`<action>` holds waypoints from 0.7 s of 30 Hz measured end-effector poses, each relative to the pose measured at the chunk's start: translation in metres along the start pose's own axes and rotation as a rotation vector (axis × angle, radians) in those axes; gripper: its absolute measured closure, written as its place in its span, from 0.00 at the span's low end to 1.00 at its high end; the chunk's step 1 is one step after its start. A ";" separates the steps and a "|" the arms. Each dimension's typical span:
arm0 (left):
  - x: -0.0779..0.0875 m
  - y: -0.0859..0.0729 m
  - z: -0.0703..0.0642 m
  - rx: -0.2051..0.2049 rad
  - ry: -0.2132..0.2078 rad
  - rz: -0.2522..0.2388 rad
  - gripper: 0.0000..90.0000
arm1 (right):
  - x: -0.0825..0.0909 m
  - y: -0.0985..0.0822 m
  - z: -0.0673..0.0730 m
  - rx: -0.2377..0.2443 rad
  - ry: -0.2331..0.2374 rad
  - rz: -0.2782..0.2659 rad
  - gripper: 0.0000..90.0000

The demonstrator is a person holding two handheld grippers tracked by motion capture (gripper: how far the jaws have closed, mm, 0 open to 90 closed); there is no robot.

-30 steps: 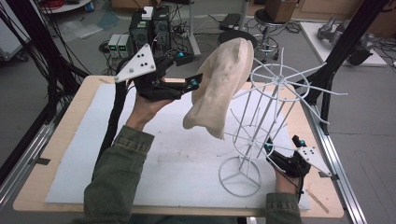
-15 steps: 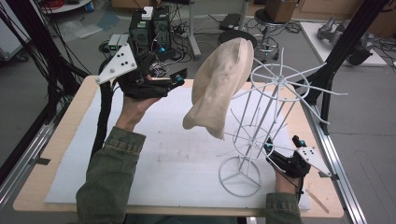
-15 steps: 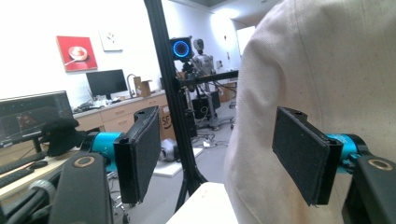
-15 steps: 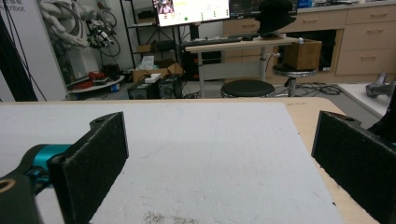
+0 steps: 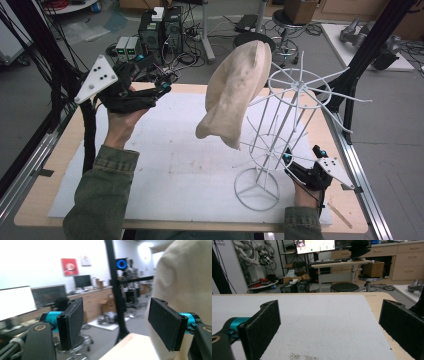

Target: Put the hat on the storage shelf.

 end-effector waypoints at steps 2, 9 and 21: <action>0.008 -0.004 0.009 -0.015 0.040 0.007 0.32 | 0.000 0.000 0.000 -0.001 0.001 -0.001 0.03; 0.031 -0.019 0.033 -0.014 0.123 0.024 0.31 | 0.000 0.000 0.000 0.001 0.000 0.004 0.03; 0.090 -0.075 0.075 -0.012 0.301 0.063 0.30 | 0.000 0.000 0.001 0.002 0.000 0.004 0.03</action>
Point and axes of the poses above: each handheld gripper's, and its own axes: x roughly backward along the jaws, y roughly out of its top, z roughly to its left, the point moved 8 cm from there along -x, roughly forward along the jaws, and after that the axes turned 14 degrees about y, right-handed, at the moved point
